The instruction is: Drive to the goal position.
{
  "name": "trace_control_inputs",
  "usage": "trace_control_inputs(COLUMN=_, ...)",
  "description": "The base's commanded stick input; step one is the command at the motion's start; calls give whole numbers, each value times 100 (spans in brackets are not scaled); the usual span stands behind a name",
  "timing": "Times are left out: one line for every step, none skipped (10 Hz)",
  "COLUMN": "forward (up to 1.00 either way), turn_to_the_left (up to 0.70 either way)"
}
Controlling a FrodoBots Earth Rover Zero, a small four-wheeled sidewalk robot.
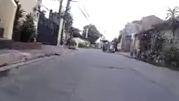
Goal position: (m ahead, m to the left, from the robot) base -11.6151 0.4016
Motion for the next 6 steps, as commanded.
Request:
trace_control_inputs(forward=100, turn_to_the_left=4)
trace_control_inputs(forward=100, turn_to_the_left=4)
trace_control_inputs(forward=100, turn_to_the_left=4)
trace_control_inputs(forward=100, turn_to_the_left=4)
trace_control_inputs(forward=100, turn_to_the_left=4)
trace_control_inputs(forward=100, turn_to_the_left=4)
